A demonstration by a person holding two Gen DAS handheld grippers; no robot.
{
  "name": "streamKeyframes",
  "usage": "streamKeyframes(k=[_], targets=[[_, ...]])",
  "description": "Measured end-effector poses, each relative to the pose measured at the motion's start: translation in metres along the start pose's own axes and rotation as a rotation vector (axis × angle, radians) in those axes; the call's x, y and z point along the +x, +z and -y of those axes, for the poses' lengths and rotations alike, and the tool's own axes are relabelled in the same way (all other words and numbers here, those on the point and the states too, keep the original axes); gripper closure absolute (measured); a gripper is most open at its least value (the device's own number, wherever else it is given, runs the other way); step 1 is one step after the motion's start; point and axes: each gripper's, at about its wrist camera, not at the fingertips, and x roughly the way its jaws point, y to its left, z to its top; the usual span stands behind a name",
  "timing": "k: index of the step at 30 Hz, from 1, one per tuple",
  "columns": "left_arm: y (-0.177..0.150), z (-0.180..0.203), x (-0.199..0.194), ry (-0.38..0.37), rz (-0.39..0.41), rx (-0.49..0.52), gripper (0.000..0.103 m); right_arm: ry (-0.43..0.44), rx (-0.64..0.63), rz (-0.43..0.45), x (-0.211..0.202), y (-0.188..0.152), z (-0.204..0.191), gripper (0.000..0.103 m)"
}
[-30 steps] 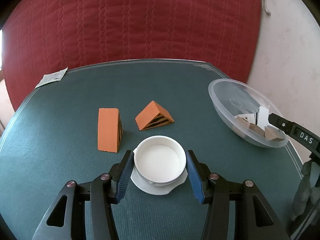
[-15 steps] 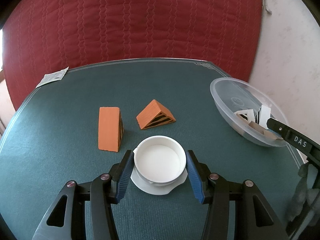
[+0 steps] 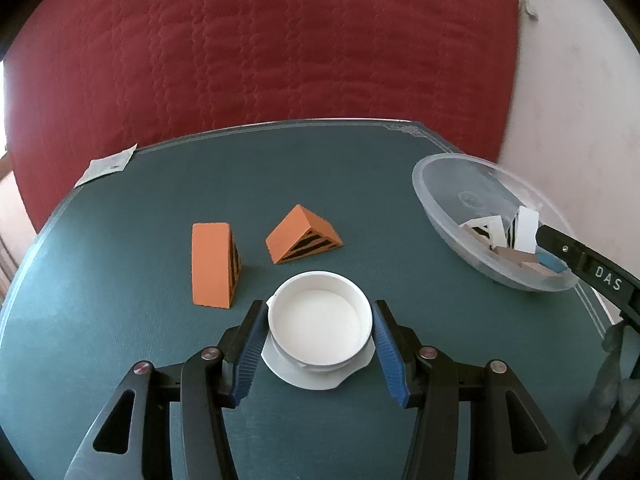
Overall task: Organize rigid objects
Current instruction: 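Carry the beige wedge into the clear bowl and open the right gripper, then lower the white cup into the clear bowl and open the left gripper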
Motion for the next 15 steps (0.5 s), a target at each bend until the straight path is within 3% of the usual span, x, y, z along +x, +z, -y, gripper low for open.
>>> streamKeyframes(k=[15], targets=[[0.025,0.034,-0.005,-0.041,0.023,0.06,0.048,-0.014,0.022,0.013,-0.018,0.001,0.023,0.066]])
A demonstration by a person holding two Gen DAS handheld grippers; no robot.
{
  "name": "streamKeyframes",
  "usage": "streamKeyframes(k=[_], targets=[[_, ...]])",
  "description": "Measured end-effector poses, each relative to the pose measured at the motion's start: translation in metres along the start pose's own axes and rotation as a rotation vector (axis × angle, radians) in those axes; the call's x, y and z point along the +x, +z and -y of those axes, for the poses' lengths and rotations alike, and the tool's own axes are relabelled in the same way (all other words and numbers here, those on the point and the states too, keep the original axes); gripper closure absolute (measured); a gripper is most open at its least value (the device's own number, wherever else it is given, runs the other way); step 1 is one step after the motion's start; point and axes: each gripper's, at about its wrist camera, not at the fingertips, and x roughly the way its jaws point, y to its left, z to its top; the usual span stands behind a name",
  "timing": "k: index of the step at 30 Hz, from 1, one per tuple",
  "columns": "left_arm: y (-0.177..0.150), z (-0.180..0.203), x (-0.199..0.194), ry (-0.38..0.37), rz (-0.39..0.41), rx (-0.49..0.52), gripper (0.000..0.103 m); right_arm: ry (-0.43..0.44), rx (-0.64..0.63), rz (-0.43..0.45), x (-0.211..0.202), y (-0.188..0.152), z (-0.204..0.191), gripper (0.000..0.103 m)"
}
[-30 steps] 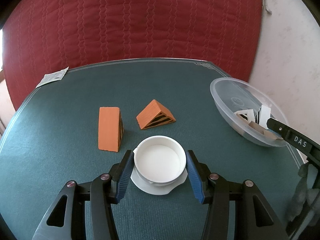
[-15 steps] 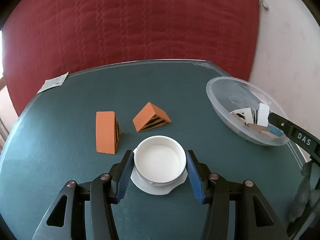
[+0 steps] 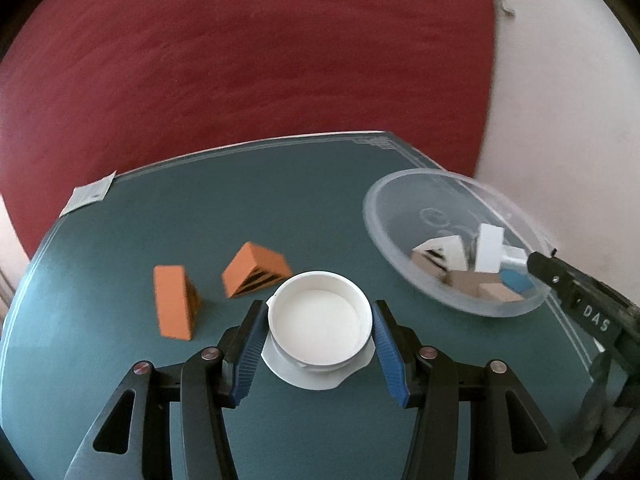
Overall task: Organize rigid objects
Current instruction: 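Lower the white cup into the clear bowl and open the left gripper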
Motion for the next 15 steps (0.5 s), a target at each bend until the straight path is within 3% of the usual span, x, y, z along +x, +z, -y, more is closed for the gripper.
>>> streamKeyframes(k=[15], targets=[[0.035,0.055,0.017,-0.099,0.017,0.041,0.048,-0.01,0.013,0.015,0.0,-0.005,0.002,0.066]])
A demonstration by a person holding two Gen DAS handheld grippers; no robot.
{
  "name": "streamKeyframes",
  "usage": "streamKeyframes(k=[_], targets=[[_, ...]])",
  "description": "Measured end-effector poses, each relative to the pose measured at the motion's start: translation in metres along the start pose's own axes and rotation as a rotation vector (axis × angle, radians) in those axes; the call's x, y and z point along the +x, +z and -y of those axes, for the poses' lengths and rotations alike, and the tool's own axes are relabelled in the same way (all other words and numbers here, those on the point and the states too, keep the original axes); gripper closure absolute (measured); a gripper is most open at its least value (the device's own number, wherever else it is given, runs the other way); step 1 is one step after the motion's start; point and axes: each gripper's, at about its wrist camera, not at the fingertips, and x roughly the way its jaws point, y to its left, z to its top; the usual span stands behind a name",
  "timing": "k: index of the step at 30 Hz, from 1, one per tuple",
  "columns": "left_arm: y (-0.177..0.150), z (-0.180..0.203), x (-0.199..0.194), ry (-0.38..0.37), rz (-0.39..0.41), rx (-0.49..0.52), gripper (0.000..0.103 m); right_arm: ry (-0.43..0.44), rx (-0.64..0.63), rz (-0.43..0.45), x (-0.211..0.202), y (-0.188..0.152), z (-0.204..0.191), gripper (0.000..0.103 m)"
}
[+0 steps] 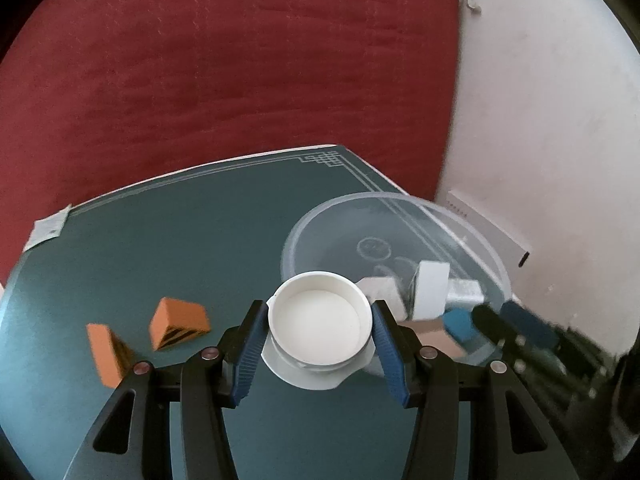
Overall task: Organize rigid objects
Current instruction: 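Lower the white cup into the clear bowl and open the left gripper, then move the left gripper to the tall orange block and grasp it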
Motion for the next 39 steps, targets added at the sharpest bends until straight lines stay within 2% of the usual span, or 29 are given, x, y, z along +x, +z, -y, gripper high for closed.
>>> streamKeyframes(k=[13,14,15,16,17,18,21,27,33,36,39], targets=[[0.017,0.022,0.034,-0.04,-0.023,0.021,0.046,0.005,0.016,0.007,0.001,0.0,0.003,0.065],[0.018,0.022,0.034,-0.04,-0.022,0.016,0.037,0.005,0.016,0.008,0.001,0.0,0.003,0.065],[0.018,0.02,0.034,-0.038,-0.018,0.012,0.023,0.006,0.017,0.009,0.001,0.0,0.003,0.065],[0.018,0.02,0.032,-0.037,-0.008,0.01,0.016,0.007,0.018,0.009,0.001,0.0,0.003,0.064],[0.019,0.022,0.032,-0.034,0.004,0.01,0.007,0.009,0.019,0.011,0.001,0.0,0.003,0.059],[0.018,0.023,0.031,-0.029,0.021,0.01,0.006,0.008,0.022,0.015,0.0,0.0,0.004,0.053],[0.016,0.02,0.03,-0.022,0.035,0.009,0.002,0.009,0.035,0.027,0.0,0.0,0.005,0.048],[0.01,0.009,0.028,-0.016,0.034,-0.018,0.001,0.009,0.037,0.04,-0.002,0.0,0.005,0.037],[0.006,-0.01,0.021,-0.112,0.012,-0.087,0.001,0.016,0.041,0.055,-0.002,0.001,0.006,0.032],[0.002,-0.026,0.013,-0.088,0.015,-0.141,0.001,0.018,0.041,0.055,-0.002,0.0,0.006,0.03],[-0.002,-0.036,0.001,-0.009,0.04,-0.152,0.001,0.024,0.037,0.059,-0.003,0.0,0.005,0.029]])
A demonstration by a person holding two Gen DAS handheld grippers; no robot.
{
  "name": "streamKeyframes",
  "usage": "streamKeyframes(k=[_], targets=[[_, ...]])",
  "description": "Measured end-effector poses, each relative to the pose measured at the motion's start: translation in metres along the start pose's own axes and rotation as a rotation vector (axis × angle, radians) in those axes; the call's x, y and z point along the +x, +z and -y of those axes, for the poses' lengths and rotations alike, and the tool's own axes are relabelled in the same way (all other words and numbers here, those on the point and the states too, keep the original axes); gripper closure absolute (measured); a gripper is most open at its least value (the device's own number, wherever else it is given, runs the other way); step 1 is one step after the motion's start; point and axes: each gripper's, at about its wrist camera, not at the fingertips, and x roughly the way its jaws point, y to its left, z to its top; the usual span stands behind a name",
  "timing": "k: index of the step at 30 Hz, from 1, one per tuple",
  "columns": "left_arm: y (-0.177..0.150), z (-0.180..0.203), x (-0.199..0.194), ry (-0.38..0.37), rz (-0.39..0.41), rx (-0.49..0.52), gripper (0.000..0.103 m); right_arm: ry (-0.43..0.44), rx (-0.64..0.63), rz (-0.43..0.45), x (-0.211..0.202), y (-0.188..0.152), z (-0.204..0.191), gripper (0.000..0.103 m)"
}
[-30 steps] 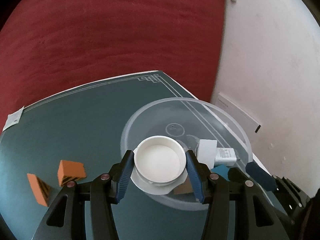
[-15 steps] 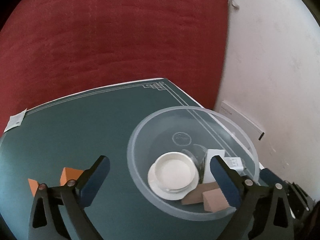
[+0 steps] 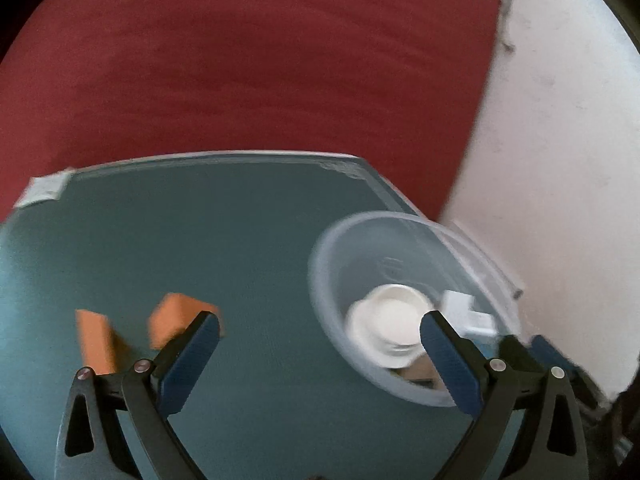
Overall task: Organize rigid objects
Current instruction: 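Move the left gripper to the tall orange block and grasp it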
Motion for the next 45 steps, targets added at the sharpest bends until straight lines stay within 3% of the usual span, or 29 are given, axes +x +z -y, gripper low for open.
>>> streamKeyframes(k=[2,5,19,28,34,38,45], targets=[[-0.001,-0.005,-0.008,0.093,0.02,0.03,0.001,0.003,-0.005,0.002,0.0,0.0,-0.001,0.028],[-0.005,-0.013,-0.016,0.166,0.029,0.053,0.001,0.005,-0.005,0.002,-0.001,0.0,0.0,0.028],[-0.024,-0.092,-0.029,0.291,-0.016,-0.071,0.001,0.013,-0.007,0.003,-0.002,0.0,-0.002,0.028],[-0.029,-0.111,-0.012,0.333,-0.073,-0.145,0.001,0.019,-0.028,0.007,-0.003,-0.001,-0.008,0.028],[-0.031,-0.115,-0.001,0.329,-0.114,-0.168,0.01,0.022,-0.032,0.005,-0.004,-0.002,-0.009,0.028],[-0.029,-0.119,0.008,0.32,-0.145,-0.184,0.026,0.025,-0.04,0.005,-0.005,-0.003,-0.01,0.028],[-0.026,-0.118,0.014,0.341,-0.156,-0.173,0.041,0.038,-0.06,0.003,-0.006,-0.004,-0.014,0.028]])
